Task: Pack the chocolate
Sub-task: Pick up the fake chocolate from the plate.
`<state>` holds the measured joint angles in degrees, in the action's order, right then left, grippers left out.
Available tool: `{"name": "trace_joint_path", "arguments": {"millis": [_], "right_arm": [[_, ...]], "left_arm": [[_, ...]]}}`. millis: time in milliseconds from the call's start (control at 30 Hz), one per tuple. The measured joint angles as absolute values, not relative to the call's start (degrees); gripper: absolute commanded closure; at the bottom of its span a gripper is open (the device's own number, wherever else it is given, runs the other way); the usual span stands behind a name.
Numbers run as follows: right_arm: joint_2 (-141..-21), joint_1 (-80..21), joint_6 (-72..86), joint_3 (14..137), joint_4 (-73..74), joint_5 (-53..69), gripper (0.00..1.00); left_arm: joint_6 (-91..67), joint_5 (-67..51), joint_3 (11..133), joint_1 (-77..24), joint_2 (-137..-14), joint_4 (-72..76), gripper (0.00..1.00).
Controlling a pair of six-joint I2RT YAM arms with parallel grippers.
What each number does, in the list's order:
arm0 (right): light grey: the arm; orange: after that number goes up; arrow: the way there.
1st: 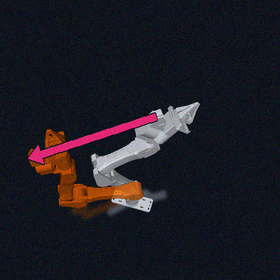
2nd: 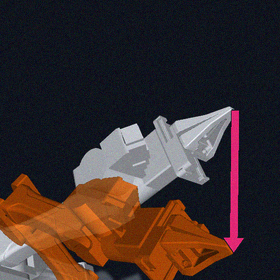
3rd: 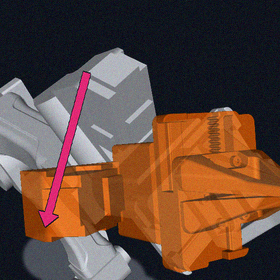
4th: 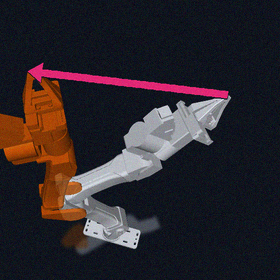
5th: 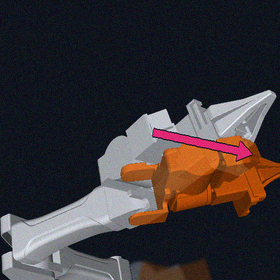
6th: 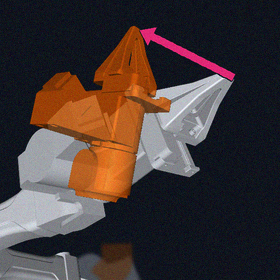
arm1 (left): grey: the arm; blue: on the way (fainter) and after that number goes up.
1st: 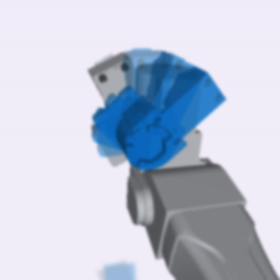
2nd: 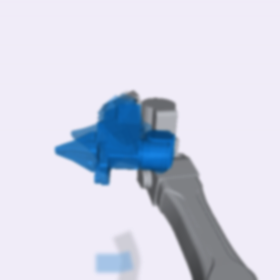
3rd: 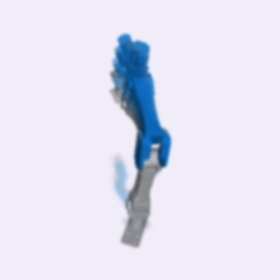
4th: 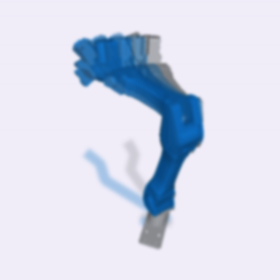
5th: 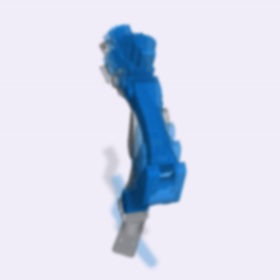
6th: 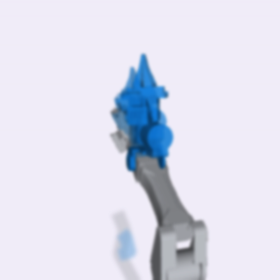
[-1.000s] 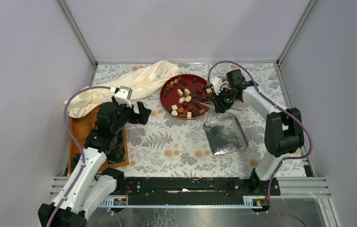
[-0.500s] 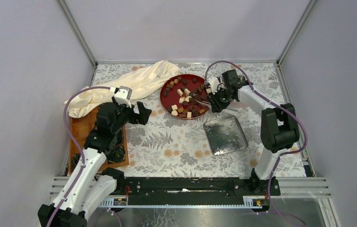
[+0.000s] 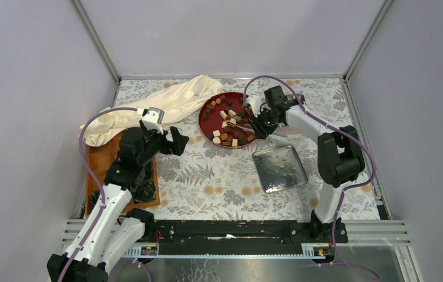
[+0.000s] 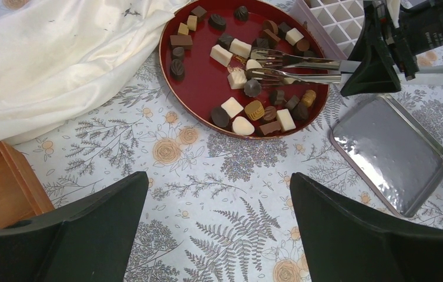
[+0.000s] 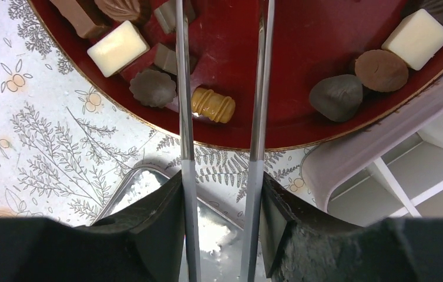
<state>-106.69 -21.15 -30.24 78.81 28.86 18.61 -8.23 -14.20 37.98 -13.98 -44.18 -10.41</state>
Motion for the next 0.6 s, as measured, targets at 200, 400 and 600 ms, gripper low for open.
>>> {"name": "trace_joint_path", "arguments": {"millis": [200, 400, 600], "right_arm": [[-107.81, -21.89, -30.22, 79.24, 28.56, 16.45, 0.55], [-107.85, -21.87, -30.17, 79.24, 28.42, 15.66, 0.71], [-107.63, -21.87, -30.11, 79.22, 28.32, 15.64, 0.85]], "left_arm": [[-8.38, -14.59, 37.98, -13.96, -44.18, -10.41, 0.01], [-8.40, -14.59, 37.98, -13.82, -44.18, -10.41, 0.01], [-8.40, -14.59, 37.98, -13.82, -44.18, -10.39, 0.01]]}}
